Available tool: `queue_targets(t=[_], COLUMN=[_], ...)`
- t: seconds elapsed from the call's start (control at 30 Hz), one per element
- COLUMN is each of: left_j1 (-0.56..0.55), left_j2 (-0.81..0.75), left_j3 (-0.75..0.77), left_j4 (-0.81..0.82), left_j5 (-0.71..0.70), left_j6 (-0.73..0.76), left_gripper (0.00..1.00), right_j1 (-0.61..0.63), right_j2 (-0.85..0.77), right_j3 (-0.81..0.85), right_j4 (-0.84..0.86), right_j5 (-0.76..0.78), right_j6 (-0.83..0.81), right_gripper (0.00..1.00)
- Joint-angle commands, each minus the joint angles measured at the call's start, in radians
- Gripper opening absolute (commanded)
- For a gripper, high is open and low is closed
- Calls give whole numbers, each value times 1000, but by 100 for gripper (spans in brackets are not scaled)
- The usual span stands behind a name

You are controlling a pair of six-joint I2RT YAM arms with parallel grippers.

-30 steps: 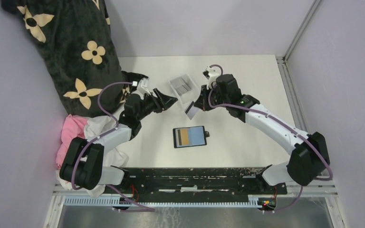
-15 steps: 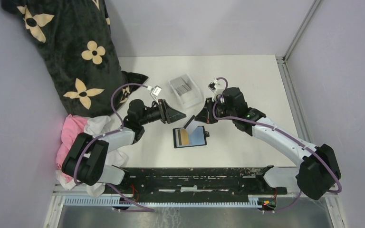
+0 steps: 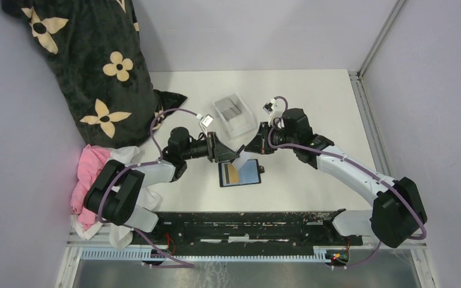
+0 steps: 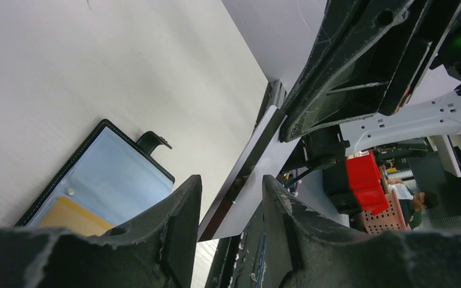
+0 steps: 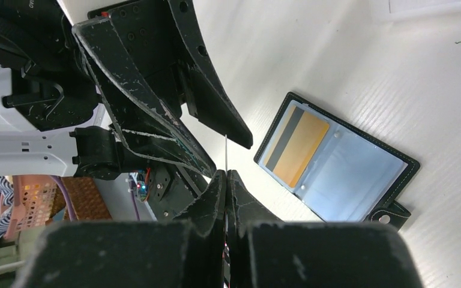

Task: Put the credit cards into the card holder
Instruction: Pick up the credit card from the storage box.

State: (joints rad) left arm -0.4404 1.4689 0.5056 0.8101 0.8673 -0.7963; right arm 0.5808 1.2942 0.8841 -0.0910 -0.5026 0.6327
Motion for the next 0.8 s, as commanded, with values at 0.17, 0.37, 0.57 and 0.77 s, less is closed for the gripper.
queue_targets(t=[0.17, 0.37, 0.57, 0.77], left_j1=[-9, -10, -10, -18], left_j2=[80, 134, 143, 23], left_j3=[3, -2, -39, -152], left_j4=[219, 301, 378, 207], left_j5=[88, 105, 50, -240], left_j6=[-62, -106, -140, -44], left_gripper=[30, 14, 3, 3], right_j1=[-73, -107, -131, -135], right_j2=[94, 139, 152, 104], right_j3=[-5, -7, -6, -13], right_j4=[151, 192, 214, 169], right_j5=[-153, -204, -208, -123], right_j6=[71, 90, 110, 71], right_gripper=[1, 1, 16, 40])
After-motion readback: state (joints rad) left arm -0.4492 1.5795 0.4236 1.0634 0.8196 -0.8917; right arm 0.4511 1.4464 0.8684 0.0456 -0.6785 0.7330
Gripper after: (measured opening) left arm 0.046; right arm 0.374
